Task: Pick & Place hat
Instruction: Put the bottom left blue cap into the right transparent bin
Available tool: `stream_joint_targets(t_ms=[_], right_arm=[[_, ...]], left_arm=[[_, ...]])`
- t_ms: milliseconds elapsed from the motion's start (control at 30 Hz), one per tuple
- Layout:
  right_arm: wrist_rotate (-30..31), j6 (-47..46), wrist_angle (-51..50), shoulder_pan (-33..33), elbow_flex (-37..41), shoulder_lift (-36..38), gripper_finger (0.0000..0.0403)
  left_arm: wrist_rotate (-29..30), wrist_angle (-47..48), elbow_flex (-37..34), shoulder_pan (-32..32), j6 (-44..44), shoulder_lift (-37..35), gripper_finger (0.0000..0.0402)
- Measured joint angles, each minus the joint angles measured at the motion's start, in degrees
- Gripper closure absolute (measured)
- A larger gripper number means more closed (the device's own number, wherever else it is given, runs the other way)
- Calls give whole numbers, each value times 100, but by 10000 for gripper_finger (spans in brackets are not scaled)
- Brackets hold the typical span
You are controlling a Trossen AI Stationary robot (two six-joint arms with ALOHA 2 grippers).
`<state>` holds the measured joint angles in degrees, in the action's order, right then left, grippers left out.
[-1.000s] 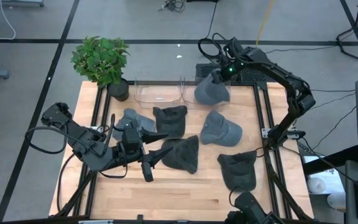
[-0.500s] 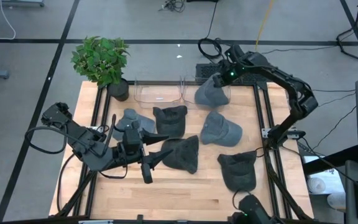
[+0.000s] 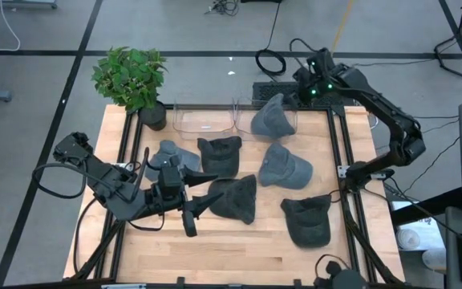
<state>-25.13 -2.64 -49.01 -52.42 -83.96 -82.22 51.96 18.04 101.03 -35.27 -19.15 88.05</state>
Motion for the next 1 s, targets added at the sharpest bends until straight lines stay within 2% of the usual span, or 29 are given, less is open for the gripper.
stream_joint_targets(t_ms=[267,467,800,1000], right_arm=[[111,404,1024,517,0,-208,325],[107,774,1495,605,-7,-631,396],[-146,1557,1772,793,-9,-1665,402],[832,1785,1310,871,-7,-2048,403]], left_arm=[[1,-26,0,0,45,0,176],[1,-24,0,0,39,0,176],[2,-24,0,74,-51,0,176],[1,-31,0,118,-197,0,176]])
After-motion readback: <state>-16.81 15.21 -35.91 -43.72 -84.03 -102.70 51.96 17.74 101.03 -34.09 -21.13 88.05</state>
